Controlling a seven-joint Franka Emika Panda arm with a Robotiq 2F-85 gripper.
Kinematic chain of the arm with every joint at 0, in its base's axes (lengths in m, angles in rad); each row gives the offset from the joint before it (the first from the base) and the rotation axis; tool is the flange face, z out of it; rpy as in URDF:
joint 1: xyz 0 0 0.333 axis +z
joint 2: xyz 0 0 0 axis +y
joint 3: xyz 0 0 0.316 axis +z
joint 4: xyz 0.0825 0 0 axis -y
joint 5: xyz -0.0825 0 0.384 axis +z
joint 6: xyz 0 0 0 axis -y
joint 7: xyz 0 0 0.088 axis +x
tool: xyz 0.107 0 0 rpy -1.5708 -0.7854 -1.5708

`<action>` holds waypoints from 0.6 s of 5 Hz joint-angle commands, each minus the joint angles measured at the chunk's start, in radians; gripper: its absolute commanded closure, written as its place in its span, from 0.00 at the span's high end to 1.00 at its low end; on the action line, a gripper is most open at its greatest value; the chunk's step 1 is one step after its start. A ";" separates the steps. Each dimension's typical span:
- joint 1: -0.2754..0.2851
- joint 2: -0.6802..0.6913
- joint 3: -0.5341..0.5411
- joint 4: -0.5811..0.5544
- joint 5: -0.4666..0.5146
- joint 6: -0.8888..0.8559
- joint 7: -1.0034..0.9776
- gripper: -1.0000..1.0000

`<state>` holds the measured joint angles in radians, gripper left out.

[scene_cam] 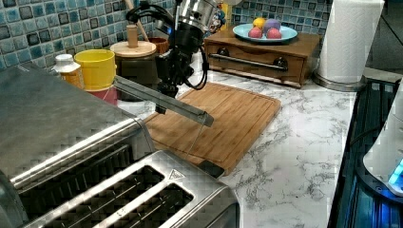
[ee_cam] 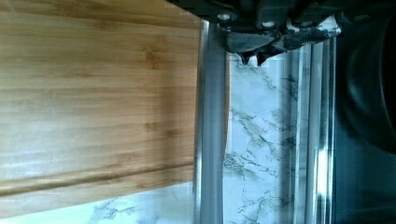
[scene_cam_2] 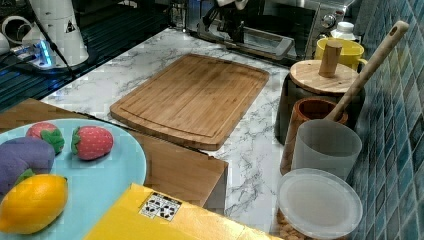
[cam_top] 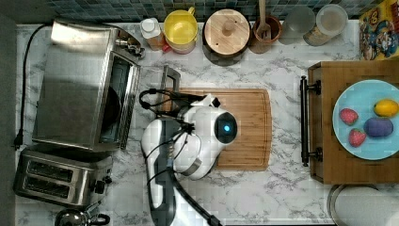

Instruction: Close the oven.

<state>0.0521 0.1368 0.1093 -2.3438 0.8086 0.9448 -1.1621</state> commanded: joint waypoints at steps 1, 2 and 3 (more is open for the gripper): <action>0.128 -0.090 0.138 0.256 -0.218 0.023 0.282 0.00; 0.121 -0.120 0.166 0.272 -0.387 0.015 0.422 0.00; 0.113 -0.131 0.196 0.282 -0.492 0.017 0.540 0.00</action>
<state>0.0841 0.0883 0.2622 -2.2266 0.3203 0.9438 -0.7183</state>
